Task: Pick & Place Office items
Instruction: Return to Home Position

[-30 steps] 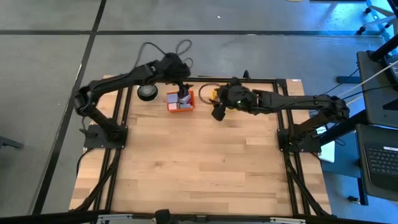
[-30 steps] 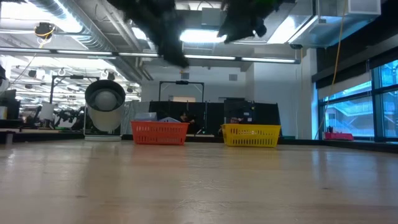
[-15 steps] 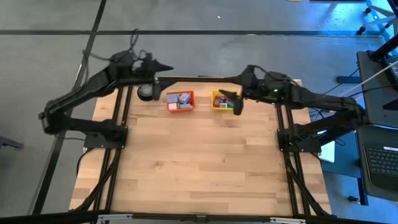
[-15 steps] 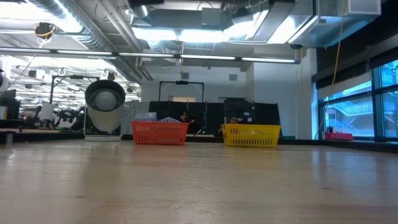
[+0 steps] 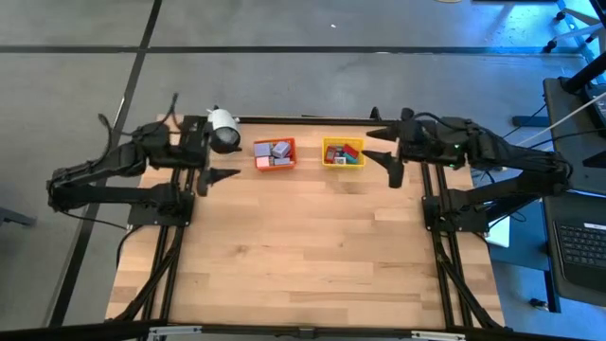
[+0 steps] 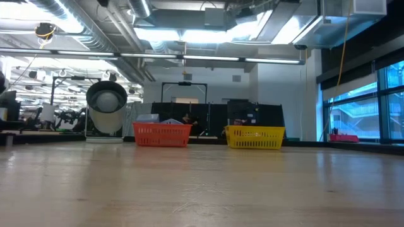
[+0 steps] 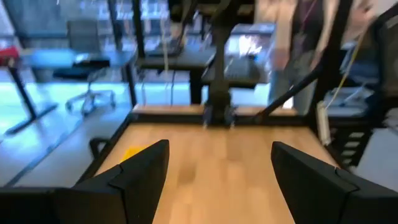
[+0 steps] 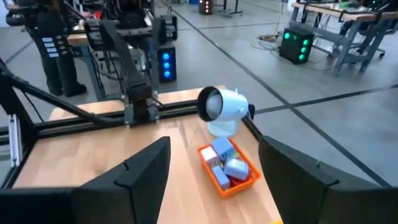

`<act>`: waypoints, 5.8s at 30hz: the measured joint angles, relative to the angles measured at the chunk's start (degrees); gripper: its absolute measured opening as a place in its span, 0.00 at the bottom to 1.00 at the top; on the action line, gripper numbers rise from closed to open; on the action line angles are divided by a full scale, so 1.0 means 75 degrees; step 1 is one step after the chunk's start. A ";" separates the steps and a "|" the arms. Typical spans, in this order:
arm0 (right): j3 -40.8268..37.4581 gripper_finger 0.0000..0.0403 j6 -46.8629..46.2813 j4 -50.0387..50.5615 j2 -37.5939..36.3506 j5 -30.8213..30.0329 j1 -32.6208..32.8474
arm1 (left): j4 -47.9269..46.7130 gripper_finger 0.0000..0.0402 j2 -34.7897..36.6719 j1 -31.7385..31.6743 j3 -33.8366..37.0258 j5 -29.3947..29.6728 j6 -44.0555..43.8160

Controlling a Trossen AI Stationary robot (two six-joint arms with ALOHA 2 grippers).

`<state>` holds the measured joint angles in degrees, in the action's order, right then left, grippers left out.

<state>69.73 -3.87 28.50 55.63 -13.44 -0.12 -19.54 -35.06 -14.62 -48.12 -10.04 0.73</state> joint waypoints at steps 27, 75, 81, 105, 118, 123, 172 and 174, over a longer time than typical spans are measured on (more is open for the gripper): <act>-0.4843 0.61 -0.0174 -0.2211 -0.5011 -0.0109 0.1096 | 0.0282 0.69 0.1847 0.1097 0.2144 0.0689 -0.0344; -0.8787 0.61 -0.0220 -0.3565 -0.7422 0.1228 0.1095 | 0.1438 0.63 0.4565 0.1097 0.4751 0.0235 -0.1277; -0.9141 0.61 -0.0174 -0.3720 -0.7422 0.1469 0.1096 | 0.1327 0.63 0.4566 0.1094 0.4751 0.0193 -0.1136; -0.9154 0.61 -0.0281 -0.3828 -0.7422 0.1799 0.1096 | -0.0020 0.63 0.4475 0.1095 0.4751 0.0723 -0.2494; -0.9154 0.61 -0.1011 -0.3857 -0.7419 0.1973 0.1096 | 0.2397 0.63 0.4428 0.1146 0.5944 0.0583 -0.1815; -0.9154 0.61 -0.0865 -0.3866 -0.7419 0.2134 0.1093 | 0.2277 0.63 0.4440 0.1145 0.5943 0.0664 -0.1684; -0.9154 0.61 -0.0199 -0.3831 -0.7419 0.1846 0.1096 | 0.1575 0.63 0.4367 0.1144 0.5937 0.0731 -0.0930; -0.9154 0.61 -0.0202 -0.3831 -0.7419 0.1846 0.1094 | 0.1575 0.63 0.4367 0.1143 0.5937 0.0731 -0.0932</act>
<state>1.08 -5.39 -0.23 -0.01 0.40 8.08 -7.73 -2.31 -6.04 -3.60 -4.56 -6.26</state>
